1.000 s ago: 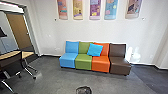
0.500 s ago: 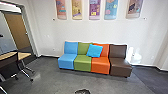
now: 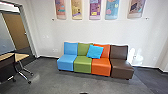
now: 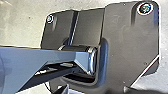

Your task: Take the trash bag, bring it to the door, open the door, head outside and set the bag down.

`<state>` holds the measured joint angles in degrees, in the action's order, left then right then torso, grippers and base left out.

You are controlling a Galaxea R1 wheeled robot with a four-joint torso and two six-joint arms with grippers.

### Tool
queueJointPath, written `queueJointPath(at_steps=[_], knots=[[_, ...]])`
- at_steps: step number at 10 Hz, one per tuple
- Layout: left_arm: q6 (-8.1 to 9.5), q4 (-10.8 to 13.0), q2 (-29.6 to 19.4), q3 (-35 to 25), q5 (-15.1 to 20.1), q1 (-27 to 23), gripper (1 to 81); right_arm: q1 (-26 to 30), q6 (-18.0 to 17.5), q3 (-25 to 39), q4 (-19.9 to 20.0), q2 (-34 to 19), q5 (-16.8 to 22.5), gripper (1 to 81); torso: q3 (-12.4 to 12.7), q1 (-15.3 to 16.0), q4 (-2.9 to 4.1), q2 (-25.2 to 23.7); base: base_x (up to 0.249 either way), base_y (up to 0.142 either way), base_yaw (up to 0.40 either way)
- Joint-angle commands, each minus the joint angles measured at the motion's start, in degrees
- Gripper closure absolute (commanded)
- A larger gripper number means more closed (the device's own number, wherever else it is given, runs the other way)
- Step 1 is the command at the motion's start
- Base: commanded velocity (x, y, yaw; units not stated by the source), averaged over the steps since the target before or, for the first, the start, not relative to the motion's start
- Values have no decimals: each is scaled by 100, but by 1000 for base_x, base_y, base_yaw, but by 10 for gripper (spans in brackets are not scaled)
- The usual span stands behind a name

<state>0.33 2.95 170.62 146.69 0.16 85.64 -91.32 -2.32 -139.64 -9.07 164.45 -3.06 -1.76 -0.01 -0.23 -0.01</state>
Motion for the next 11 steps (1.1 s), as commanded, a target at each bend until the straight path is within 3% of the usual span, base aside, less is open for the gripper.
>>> queueJointPath(at_steps=[1,11], knots=[[37,-23,-10,-53,318,-262,10,215,21,52,-51,-41,315,10,0,1,0,0,160,0,0],[73,-31,8,-35,186,-262,10,215,21,52,-33,-15,315,10,0,1,0,0,145,0,0]])
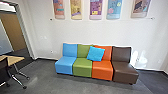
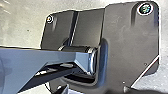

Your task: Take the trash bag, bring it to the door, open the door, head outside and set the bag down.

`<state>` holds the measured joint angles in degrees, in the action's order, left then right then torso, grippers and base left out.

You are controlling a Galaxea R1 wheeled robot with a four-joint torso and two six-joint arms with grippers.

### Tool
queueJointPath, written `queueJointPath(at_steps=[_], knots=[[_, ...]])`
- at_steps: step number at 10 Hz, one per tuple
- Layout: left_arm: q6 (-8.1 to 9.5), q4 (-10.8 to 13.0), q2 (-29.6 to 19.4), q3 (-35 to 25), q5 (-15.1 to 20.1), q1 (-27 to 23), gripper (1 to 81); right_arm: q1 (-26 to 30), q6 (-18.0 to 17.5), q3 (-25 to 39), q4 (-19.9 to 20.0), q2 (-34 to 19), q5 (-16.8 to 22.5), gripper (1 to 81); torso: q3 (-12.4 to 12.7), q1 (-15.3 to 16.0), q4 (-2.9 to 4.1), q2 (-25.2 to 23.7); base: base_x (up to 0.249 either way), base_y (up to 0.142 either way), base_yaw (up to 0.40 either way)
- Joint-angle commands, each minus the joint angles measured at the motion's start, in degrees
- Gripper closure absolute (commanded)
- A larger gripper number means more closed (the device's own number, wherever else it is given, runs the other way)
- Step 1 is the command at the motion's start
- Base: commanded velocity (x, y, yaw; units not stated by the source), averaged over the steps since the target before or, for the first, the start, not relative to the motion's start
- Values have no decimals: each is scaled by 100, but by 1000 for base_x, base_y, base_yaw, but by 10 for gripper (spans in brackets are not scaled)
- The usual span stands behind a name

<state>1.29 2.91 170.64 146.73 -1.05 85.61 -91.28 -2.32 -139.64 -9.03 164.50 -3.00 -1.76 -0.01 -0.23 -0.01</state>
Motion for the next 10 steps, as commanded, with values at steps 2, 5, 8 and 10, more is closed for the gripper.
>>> queueJointPath(at_steps=[2,5,8,10], knots=[[-24,-28,5,-30,307,-260,10,211,12,52,-37,-20,309,10,0,1,0,0,138,0,0],[-24,-28,5,-30,307,-260,10,211,21,52,-28,-20,309,10,0,1,0,0,138,0,0],[-23,-28,5,-30,307,-260,10,211,21,52,-55,-20,317,10,0,1,0,0,136,0,0],[-15,-36,5,-21,307,-260,10,194,21,79,-63,-37,317,10,0,1,0,1,103,0,0]])
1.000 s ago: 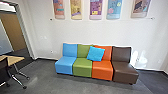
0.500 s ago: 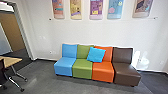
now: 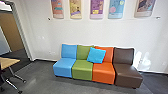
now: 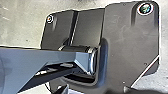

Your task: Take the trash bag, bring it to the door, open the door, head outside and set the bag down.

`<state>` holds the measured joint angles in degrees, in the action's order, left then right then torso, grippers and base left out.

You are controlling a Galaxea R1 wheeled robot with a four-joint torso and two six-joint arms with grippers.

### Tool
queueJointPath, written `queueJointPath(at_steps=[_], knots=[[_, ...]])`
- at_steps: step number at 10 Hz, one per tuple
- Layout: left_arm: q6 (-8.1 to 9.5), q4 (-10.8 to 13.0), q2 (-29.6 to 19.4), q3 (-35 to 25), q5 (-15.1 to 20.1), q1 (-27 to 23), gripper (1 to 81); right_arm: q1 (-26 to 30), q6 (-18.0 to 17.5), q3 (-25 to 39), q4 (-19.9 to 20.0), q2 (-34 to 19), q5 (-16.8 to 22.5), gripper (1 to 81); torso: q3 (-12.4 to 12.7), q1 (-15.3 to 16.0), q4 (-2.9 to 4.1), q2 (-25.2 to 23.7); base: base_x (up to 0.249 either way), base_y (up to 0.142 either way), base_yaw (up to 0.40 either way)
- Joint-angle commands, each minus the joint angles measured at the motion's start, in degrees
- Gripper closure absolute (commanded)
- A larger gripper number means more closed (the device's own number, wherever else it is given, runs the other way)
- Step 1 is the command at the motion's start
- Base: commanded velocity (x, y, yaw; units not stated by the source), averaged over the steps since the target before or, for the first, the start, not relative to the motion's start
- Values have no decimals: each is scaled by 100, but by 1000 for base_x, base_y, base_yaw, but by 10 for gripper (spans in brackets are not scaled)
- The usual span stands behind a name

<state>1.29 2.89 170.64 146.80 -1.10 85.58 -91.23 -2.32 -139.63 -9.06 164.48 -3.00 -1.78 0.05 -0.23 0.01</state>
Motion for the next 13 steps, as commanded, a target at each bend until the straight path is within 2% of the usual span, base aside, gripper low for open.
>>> queueJointPath(at_steps=[1,4,8,9,11,12,13], knots=[[-15,-25,-3,-37,312,-256,10,188,21,95,-61,-35,317,10,0,0,0,-1,0,0,0],[-15,-25,-73,-133,312,-247,10,188,12,331,-26,-131,335,10,0,0,0,-1,0,0,0],[3,-25,-856,-1162,338,-247,10,188,-41,1624,9,-940,335,10,0,-5,0,-1,0,0,0],[11,-25,-1041,-1373,312,-247,10,180,-50,2011,9,-1186,335,10,-425,365,-118,-573,0,0,0],[11,-165,-1286,-1566,303,-256,10,198,-58,2599,9,-1624,335,10,-629,376,-138,-598,0,0,0],[11,-236,-1348,-1637,303,-265,10,206,-58,2749,18,-1766,335,10,-732,428,-33,-681,0,0,0],[11,-289,-1436,-1733,294,-274,10,223,-58,2934,18,-1977,335,10,-910,546,-65,-869,0,0,0]])
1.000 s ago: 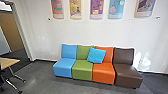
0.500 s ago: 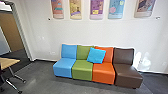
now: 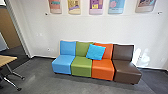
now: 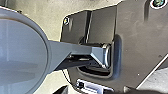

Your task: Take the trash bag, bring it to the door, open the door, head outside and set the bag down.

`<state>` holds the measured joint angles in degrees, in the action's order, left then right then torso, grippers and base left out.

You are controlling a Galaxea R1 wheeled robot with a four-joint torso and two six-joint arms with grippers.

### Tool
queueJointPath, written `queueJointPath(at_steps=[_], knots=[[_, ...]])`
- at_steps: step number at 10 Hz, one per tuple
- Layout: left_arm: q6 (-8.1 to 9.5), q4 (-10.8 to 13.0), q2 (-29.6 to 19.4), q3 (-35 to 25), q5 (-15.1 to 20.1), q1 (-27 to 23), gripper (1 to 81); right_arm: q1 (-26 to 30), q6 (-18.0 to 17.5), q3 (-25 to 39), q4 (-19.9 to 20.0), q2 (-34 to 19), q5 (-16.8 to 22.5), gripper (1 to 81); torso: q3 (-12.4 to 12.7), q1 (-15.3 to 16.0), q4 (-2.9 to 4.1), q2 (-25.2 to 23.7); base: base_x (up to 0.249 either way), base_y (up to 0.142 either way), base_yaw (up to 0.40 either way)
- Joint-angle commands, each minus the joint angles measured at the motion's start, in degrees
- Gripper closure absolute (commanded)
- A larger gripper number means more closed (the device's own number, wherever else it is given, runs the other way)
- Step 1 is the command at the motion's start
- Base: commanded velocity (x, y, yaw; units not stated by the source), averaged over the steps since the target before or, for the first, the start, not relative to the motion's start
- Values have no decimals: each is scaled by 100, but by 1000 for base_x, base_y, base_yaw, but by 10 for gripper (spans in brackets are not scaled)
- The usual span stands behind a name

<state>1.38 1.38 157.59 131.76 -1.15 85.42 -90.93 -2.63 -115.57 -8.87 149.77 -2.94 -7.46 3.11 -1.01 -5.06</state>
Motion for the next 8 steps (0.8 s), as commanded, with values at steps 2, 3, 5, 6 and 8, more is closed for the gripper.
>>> queueJointPath(at_steps=[2,3,5,6,8], knots=[[3,-242,-244,-343,229,-284,10,281,-53,807,42,-892,329,10,-709,487,0,-756,0,0,0],[12,-296,-262,-352,229,-319,10,351,-62,932,105,-1096,320,10,-365,618,0,-960,0,0,0],[38,-542,-359,-519,229,-416,10,535,-62,1309,193,-1517,320,10,-531,820,0,-1261,0,0,0],[38,-691,-464,-703,238,-495,10,632,-62,1528,211,-1702,320,10,-582,927,0,-1438,0,0,0],[38,-858,-561,-765,264,-601,10,773,-62,1802,325,-1940,329,10,-595,1185,0,-1847,0,0,0]])
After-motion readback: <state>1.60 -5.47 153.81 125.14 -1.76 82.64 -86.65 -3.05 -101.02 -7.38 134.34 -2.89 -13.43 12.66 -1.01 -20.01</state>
